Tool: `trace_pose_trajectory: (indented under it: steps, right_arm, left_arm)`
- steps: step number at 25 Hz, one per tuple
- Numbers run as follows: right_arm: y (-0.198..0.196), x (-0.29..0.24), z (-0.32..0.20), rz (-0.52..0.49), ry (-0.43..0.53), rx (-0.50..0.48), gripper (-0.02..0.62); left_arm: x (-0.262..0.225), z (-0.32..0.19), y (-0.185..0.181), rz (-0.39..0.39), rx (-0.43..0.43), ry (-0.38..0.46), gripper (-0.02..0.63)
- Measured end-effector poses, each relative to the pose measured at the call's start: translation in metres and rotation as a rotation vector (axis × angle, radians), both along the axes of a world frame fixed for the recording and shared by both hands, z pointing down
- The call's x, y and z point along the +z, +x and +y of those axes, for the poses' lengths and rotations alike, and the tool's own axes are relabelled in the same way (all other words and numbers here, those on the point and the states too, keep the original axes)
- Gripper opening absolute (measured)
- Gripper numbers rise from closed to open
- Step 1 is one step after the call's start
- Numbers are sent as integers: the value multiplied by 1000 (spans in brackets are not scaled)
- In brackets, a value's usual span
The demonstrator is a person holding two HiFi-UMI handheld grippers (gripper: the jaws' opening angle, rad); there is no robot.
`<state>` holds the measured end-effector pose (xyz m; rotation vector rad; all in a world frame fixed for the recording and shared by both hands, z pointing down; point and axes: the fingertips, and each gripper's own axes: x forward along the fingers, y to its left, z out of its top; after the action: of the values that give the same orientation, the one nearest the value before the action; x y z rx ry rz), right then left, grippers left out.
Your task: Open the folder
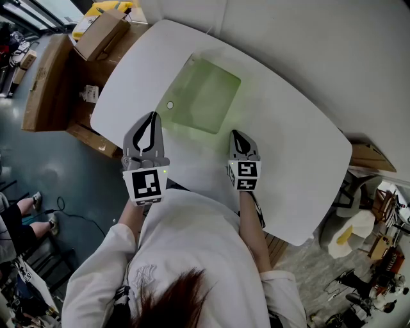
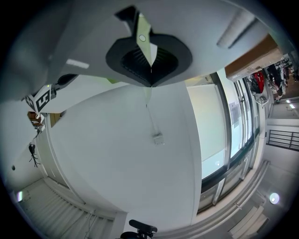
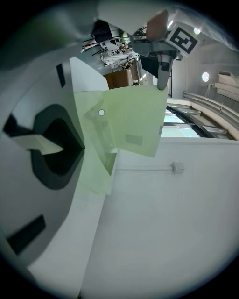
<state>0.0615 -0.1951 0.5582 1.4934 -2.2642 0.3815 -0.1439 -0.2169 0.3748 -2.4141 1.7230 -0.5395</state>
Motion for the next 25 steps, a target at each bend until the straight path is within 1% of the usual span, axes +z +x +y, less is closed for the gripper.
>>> trace_pose_trajectory:
  steps: [25]
  right_arm:
    - [0,2,-2,-2,-3,-1,6]
  left_arm:
    - [1,-3,0,18,3,-14,8]
